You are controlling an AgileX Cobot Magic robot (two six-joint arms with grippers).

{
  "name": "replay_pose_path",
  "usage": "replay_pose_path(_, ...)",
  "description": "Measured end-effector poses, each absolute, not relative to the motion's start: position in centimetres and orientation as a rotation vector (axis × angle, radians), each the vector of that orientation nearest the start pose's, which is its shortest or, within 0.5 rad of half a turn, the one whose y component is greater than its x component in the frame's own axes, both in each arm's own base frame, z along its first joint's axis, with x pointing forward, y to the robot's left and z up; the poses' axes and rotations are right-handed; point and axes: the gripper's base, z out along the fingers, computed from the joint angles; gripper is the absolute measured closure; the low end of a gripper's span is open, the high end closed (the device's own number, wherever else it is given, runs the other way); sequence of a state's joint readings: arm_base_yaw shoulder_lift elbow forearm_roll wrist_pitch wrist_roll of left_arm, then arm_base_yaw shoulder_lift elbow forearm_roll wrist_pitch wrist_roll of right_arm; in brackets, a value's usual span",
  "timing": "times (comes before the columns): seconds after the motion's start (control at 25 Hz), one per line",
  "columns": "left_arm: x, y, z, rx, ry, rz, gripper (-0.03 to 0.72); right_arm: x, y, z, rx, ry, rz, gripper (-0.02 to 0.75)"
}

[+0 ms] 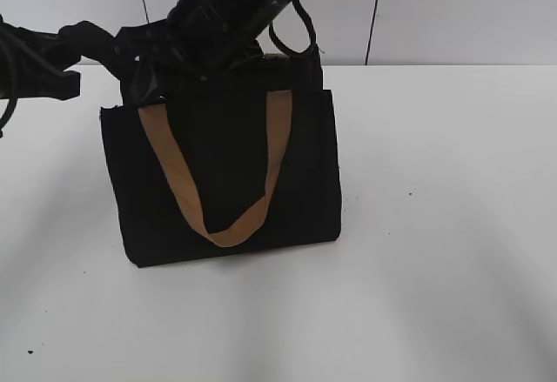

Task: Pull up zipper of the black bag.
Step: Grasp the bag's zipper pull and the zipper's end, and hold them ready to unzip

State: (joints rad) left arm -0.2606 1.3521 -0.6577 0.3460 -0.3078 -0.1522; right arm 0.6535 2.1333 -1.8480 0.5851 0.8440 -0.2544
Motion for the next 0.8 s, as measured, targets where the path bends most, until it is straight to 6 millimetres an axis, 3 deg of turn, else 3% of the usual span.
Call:
replay_pose_path(0.08,26.9,-8.1,25.4,0.480,1.824,-0.154,0.660,35.9,32.6,24.3,-0.815,2.486,0.848,0.445)
replay_pose_path(0.2,26.9,-8.1,25.4,0.480,1.823,-0.154,0.660,35.8,32.8,23.8,-0.823,2.496,0.848,0.657)
replay_pose_path(0.28,26.9,-8.2,25.4,0.480,1.822,-0.155,0.660,35.8,32.8,23.8,-0.826,2.495,0.842,0.727)
replay_pose_path(0.48,26.9,-8.1,25.4,0.480,1.826,-0.153,0.660,35.8,32.2,24.9,-0.861,2.464,0.778,0.744)
replay_pose_path(0.8,26.8,-7.9,24.8,0.482,1.897,-0.128,0.660,36.4,29.5,28.5,-0.843,2.398,0.706,0.746)
